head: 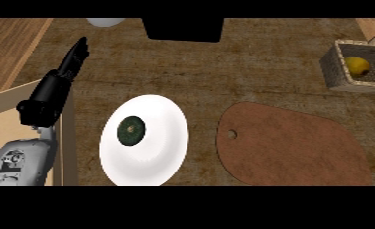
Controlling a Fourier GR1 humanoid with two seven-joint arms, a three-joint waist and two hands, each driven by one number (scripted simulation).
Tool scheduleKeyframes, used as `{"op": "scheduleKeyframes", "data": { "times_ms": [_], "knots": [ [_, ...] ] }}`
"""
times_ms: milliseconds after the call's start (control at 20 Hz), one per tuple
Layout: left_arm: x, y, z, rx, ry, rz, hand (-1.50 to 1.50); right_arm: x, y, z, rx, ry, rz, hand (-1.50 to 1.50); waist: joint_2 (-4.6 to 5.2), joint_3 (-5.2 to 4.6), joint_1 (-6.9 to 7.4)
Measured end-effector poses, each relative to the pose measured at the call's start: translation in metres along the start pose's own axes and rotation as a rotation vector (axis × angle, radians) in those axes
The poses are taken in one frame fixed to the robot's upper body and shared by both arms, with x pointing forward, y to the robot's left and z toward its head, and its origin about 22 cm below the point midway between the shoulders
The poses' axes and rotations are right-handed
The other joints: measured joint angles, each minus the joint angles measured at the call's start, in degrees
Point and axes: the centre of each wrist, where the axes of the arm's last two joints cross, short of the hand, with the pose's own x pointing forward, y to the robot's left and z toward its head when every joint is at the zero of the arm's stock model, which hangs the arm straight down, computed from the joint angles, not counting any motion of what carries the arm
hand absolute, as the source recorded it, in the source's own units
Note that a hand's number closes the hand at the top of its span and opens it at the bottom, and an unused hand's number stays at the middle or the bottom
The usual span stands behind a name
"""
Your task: Pick the lemon from the cutting board and place it in the basket
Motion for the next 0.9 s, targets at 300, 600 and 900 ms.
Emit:
{"op": "scheduleKeyframes", "data": {
  "times_ms": [300,600,900],
  "knots": [
    [0.005,-0.003,-0.004,0.000,-0.002,-0.002,0.00,-0.003,-0.006,-0.002,-0.088,-0.037,-0.237,-1.50,-0.12,0.00,-0.14],
    [0.006,-0.007,-0.005,-0.003,-0.009,-0.001,0.00,-0.021,-0.011,0.014,-0.225,-0.013,-0.552,-1.50,0.28,0.06,0.34],
    [0.005,-0.007,-0.002,0.001,-0.021,0.001,0.00,-0.046,-0.013,0.050,-0.363,0.039,-0.742,-1.50,0.85,0.26,0.75]
  ]
}}
